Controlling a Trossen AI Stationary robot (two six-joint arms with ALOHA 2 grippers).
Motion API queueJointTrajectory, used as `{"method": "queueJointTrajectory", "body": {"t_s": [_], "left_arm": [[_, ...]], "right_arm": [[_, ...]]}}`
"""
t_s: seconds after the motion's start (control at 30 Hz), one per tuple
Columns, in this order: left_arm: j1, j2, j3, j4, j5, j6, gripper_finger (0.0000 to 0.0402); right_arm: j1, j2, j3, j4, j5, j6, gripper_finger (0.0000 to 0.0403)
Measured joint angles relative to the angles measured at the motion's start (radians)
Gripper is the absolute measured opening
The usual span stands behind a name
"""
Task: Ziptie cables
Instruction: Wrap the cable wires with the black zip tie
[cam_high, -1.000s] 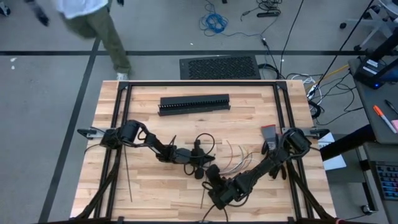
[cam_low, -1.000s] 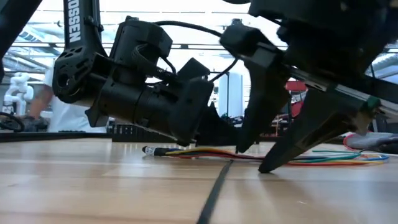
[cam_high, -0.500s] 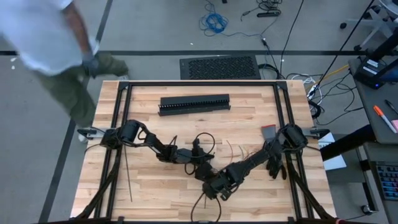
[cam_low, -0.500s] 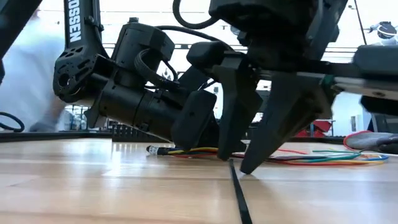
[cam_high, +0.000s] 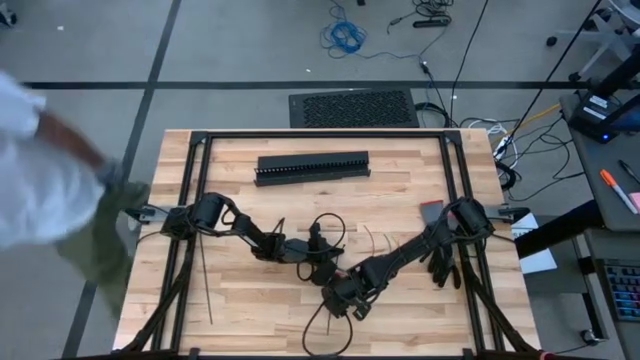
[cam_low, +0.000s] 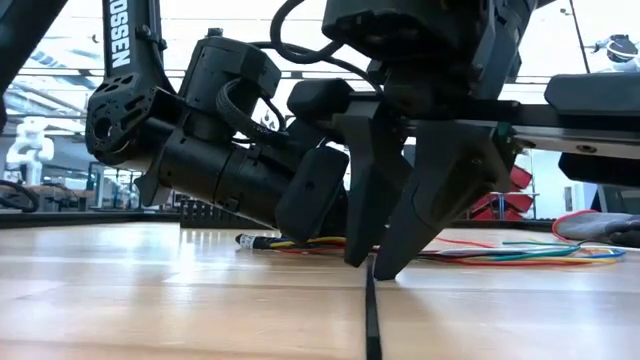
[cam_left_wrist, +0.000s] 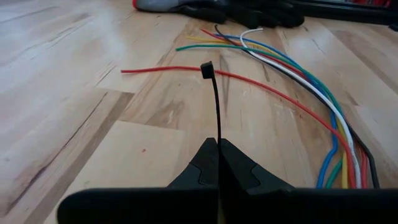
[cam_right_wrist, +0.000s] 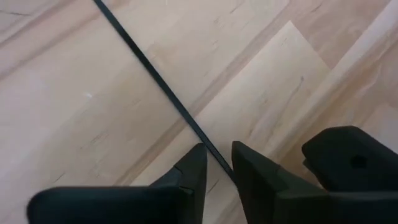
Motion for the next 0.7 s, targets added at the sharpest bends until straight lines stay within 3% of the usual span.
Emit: {"method": "queueJointTrajectory", "body": {"t_s": [0.27, 0.7], "left_arm": [[0.0, 0.0, 0.0, -0.003, -0.001, 0.0, 0.0], [0.0, 0.0, 0.0, -0.005, -0.001, 0.0, 0.0]], "right_arm": [[-0.015, 0.002, 0.0, 0.001, -0.056, 0.006, 0.0005], [0.015, -0.057, -0.006, -0.068, -0.005, 0.073, 0.0]]}}
